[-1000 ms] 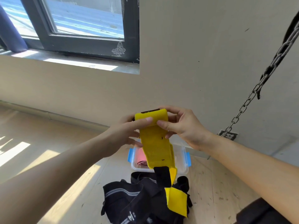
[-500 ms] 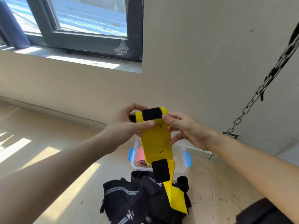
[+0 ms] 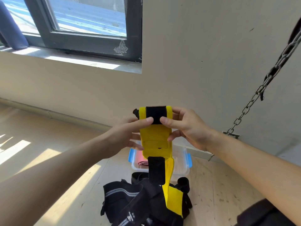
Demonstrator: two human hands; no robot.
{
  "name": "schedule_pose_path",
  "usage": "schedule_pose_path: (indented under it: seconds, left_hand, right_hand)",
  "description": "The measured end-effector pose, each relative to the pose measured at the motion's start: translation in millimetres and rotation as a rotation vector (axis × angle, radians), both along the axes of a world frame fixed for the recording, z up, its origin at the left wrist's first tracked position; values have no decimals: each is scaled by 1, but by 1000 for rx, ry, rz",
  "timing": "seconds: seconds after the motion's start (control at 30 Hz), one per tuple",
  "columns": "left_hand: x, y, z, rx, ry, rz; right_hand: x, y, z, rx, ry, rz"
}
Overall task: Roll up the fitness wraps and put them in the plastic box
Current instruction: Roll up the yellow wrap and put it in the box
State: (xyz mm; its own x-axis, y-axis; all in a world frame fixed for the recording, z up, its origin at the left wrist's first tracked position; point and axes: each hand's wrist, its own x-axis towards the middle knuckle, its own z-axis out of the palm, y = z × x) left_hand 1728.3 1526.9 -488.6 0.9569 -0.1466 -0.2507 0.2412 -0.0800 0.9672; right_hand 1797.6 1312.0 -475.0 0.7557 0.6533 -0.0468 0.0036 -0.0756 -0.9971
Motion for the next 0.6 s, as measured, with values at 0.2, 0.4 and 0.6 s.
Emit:
schedule_pose_path:
  seconds: [0.2, 0.4, 0.6]
  left_hand:
    - [3, -5, 6, 8, -38, 80]
    - [0, -3, 4, 37, -110, 117]
    - [0, -4, 6, -2, -207, 138]
  right_hand:
    - [6, -3, -2, 5, -145, -18]
    - [6, -6, -2, -72, -161, 26]
    - [4, -3, 2, -124, 39, 37]
